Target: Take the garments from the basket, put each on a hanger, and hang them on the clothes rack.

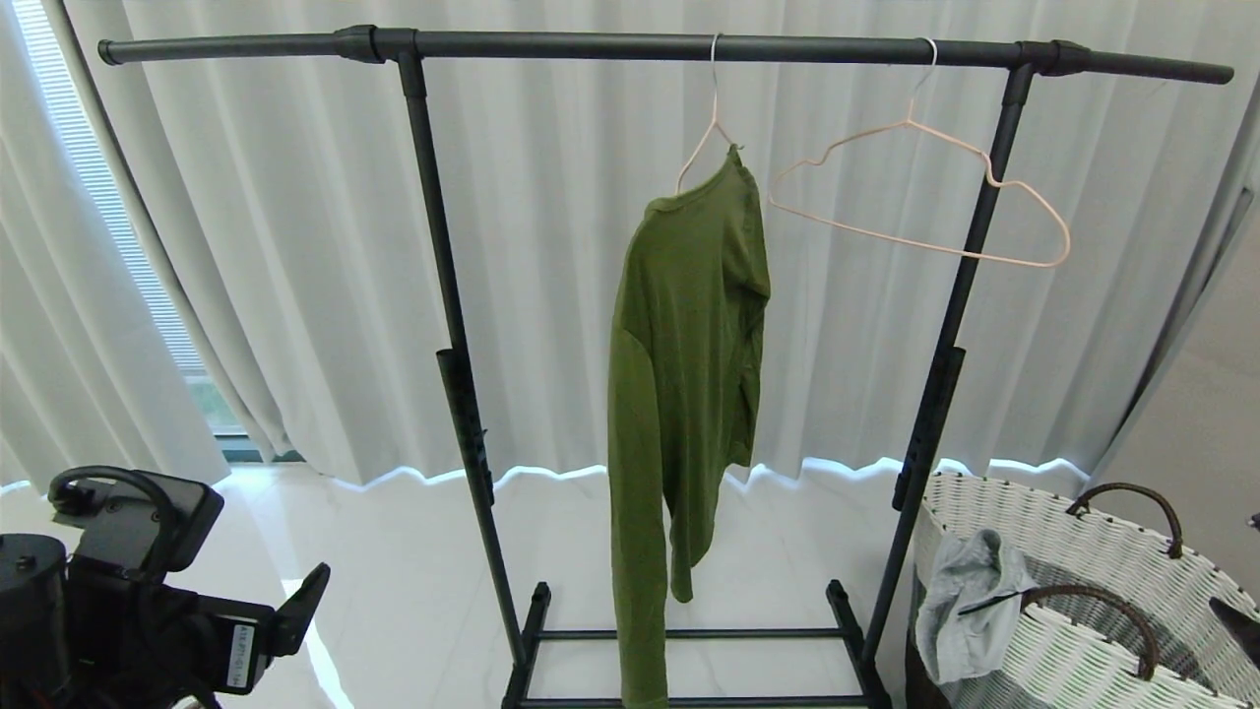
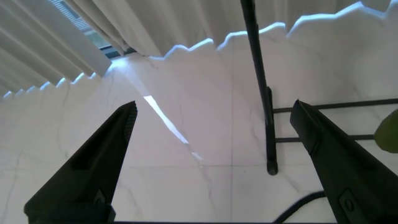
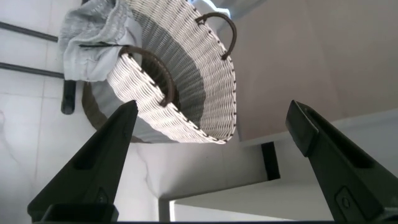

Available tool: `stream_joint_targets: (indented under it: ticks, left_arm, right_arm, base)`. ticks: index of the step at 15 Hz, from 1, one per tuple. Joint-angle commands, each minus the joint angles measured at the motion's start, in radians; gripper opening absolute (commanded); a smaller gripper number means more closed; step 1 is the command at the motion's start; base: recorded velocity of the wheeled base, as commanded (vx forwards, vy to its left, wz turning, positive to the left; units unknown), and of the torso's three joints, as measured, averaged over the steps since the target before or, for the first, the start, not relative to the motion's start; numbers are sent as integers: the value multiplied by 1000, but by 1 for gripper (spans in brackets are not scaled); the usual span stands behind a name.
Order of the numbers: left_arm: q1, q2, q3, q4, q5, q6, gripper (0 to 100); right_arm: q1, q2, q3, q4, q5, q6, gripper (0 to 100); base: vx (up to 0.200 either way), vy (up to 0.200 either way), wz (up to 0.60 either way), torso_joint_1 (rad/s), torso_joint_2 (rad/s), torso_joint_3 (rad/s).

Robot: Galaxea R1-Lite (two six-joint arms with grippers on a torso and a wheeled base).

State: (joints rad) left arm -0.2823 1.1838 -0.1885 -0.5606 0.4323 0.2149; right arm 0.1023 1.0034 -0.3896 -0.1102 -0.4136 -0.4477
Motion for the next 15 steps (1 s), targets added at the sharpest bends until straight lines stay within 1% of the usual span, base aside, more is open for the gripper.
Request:
stream_joint_targets:
  ticks: [1, 7, 14, 15]
  left_arm:
    - [-23, 2, 1, -1, 0, 0, 100]
    - [-29, 5, 3, -1, 0, -2, 100]
    - [-29, 7, -2, -1, -1, -3, 100]
    - [-29, 5, -3, -1, -1, -5, 100]
  right_arm:
    - [-1, 1, 8, 0, -1, 0, 100]
    - [-1, 3, 14, 0, 1, 0, 100]
    - [-1, 1, 20, 0, 6, 1, 100]
    - [-1, 1, 23, 0, 7, 1, 100]
  base:
    - [0, -200, 0, -7, 2, 7]
    - [0, -200, 0, 0, 2, 4]
    - [0, 0, 0, 0, 0, 0]
    - [200, 0, 0, 12, 2, -2]
